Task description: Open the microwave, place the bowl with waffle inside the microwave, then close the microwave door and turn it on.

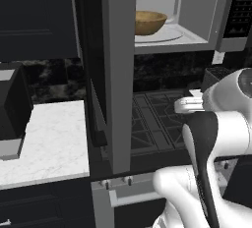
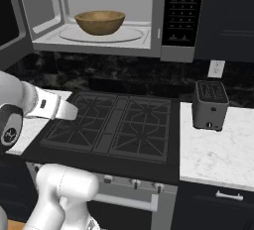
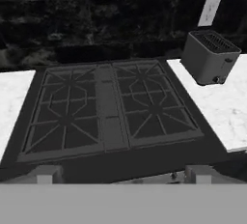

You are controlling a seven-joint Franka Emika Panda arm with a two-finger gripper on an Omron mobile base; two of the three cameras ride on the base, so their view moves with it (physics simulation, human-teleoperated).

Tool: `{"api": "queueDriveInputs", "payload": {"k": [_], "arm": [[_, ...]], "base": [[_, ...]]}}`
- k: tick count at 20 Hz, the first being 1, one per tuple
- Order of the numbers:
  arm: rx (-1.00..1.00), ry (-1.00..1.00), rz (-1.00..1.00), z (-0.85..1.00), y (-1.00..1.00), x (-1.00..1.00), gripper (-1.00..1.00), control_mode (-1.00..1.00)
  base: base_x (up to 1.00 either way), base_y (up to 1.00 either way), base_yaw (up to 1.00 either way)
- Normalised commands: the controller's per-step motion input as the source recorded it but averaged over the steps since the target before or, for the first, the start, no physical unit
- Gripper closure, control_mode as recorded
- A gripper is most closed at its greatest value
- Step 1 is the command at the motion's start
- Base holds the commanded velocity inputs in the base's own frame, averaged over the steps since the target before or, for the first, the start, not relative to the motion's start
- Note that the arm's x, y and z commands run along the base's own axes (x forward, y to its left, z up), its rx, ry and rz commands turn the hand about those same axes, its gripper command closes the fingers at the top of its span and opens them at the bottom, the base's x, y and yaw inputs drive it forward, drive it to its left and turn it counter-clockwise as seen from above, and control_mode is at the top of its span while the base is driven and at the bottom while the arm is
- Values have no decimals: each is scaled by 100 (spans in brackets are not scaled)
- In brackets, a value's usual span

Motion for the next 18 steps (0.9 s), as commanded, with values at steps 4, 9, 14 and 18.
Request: {"api": "queueDriveInputs", "payload": {"k": [4, 9, 14, 18], "arm": [[-38, -1, 7, -24, 0, -95, -100, -100], [-26, -29, 12, -56, 0, -99, -100, -100], [-31, -26, 9, -31, 13, -56, -100, -100], [-36, -35, 14, -43, 33, -26, -100, -100]], "base": [[0, 0, 0], [0, 0, 0], [0, 0, 0], [0, 0, 0]]}}
